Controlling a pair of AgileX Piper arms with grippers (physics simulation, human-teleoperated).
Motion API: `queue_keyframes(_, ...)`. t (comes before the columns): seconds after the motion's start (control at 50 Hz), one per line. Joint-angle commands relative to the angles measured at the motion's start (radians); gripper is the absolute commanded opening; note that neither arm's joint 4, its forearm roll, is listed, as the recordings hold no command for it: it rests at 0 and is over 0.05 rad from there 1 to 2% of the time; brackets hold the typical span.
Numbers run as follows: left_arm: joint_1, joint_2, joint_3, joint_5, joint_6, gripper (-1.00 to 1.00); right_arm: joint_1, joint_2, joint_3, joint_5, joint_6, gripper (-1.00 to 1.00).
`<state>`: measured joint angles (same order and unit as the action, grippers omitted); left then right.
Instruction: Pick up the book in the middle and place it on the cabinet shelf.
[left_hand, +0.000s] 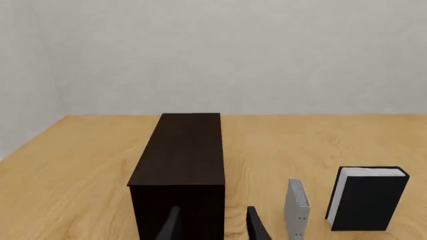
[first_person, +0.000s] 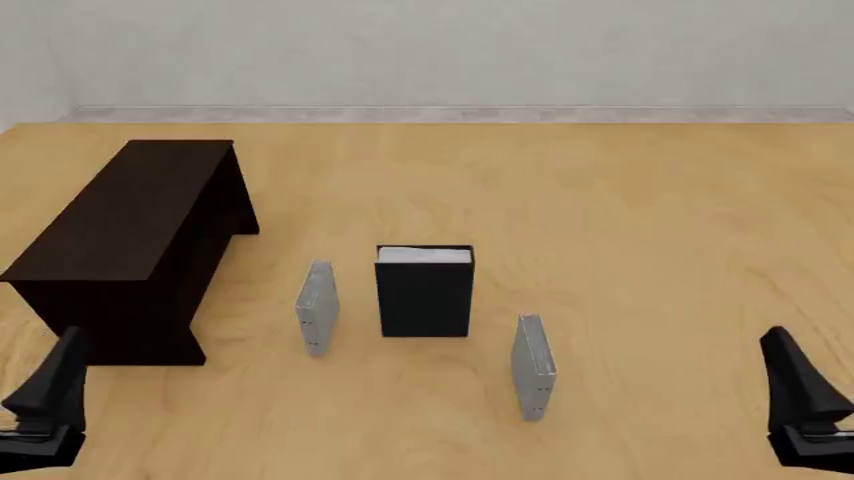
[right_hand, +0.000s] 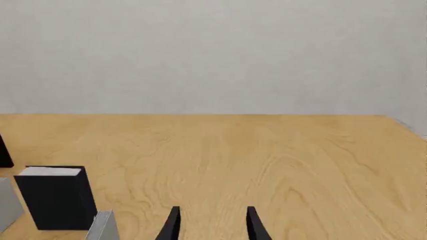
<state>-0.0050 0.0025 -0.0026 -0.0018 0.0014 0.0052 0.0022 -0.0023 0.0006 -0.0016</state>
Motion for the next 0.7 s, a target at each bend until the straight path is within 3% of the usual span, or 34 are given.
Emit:
queue_keyframes(0.02, -0.004, 0.002, 0.0, -0.002, -0.003, 1.0, -0.005, 0.002, -0.007, 0.004, -0.001, 1.0)
queue_keyframes(0.16, -0.013, 0.011, -0.002, -0.004, -0.009, 1.0, -0.005, 0.006, -0.001, -0.005, -0.002, 1.0)
queue_keyframes(0.28, -0.042, 0.086, -0.003, -0.069, -0.01, 1.0, -0.005, 0.002, -0.003, 0.001, -0.003, 1.0)
queue_keyframes(0.32, -0.051, 0.193, -0.006, -0.163, -0.017, 1.0, -0.005, 0.0, -0.006, 0.006, -0.003, 1.0)
queue_keyframes(0.46, -0.096, 0.38, -0.026, -0.334, -0.028, 1.0, -0.005, 0.006, -0.005, -0.001, -0.003, 1.0)
queue_keyframes(0.7, -0.232, 0.713, -0.074, -0.642, 0.029, 1.0, -0.005, 0.006, -0.004, -0.002, -0.002, 1.0)
